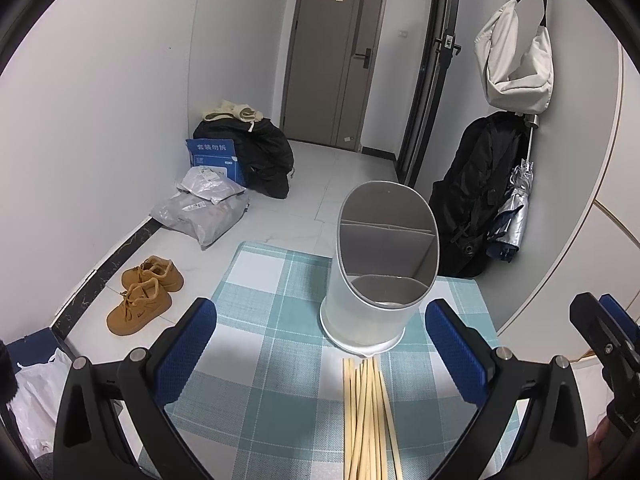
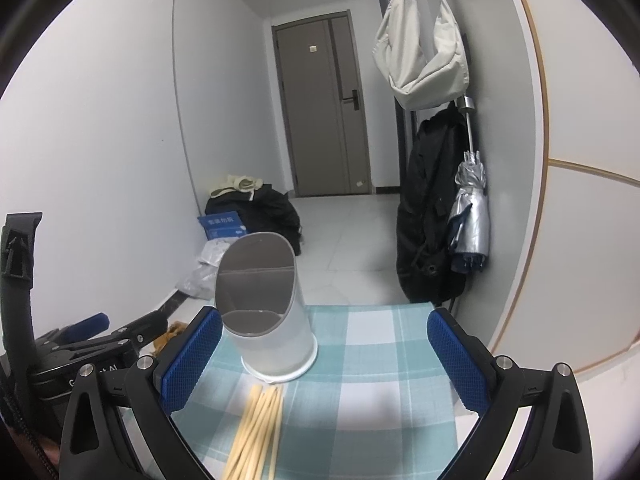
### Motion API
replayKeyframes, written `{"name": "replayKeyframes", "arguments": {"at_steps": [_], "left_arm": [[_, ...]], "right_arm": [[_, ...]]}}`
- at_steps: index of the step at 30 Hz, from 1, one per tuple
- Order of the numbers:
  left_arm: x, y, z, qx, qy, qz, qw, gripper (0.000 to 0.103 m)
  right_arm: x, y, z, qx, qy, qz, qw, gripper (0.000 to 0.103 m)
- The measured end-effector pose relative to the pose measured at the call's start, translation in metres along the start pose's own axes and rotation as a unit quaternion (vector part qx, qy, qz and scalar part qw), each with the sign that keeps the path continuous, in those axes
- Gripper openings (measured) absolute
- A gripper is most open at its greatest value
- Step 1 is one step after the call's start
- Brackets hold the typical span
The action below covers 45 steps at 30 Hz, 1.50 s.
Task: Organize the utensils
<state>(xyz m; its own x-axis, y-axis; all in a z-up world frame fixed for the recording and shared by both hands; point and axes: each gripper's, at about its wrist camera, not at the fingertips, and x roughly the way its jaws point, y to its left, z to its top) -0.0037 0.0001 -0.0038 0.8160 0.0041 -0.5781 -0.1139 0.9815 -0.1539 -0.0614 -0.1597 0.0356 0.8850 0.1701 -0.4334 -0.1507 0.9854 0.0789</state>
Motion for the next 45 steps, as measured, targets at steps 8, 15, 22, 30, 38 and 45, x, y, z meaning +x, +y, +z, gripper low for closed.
{"name": "replayKeyframes", "arguments": {"at_steps": [8, 15, 22, 30, 38, 45], "left_arm": [[0.002, -0.001, -0.001, 0.006, 0.003, 0.008, 0.9999, 0.101], [0.003, 0.003, -0.002, -0.002, 0.009, 0.003, 1.0, 0.101], [0.001, 0.003, -0.004, -0.002, 0.008, 0.004, 1.0, 0.101], [0.004, 0.007, -0.003, -0.003, 0.015, -0.002, 0.9999, 0.101], [0.016, 0.019, -0.006, -0.014, 0.03, -0.007, 0.9994, 0.101], [0.033, 0.039, -0.006, -0.037, 0.054, -0.008, 0.9978, 0.101]], "right_arm": [[0.001, -0.003, -0.001, 0.009, 0.004, 0.005, 1.0, 0.103], [0.004, -0.002, -0.002, 0.006, 0.008, 0.007, 1.0, 0.103], [0.005, 0.002, -0.005, 0.002, 0.013, 0.011, 1.0, 0.102], [0.01, 0.005, -0.009, 0.0, 0.029, 0.025, 0.999, 0.101], [0.031, 0.014, -0.021, -0.012, 0.082, 0.043, 0.996, 0.096], [0.079, 0.019, -0.05, -0.052, 0.194, 0.043, 0.979, 0.082]]}}
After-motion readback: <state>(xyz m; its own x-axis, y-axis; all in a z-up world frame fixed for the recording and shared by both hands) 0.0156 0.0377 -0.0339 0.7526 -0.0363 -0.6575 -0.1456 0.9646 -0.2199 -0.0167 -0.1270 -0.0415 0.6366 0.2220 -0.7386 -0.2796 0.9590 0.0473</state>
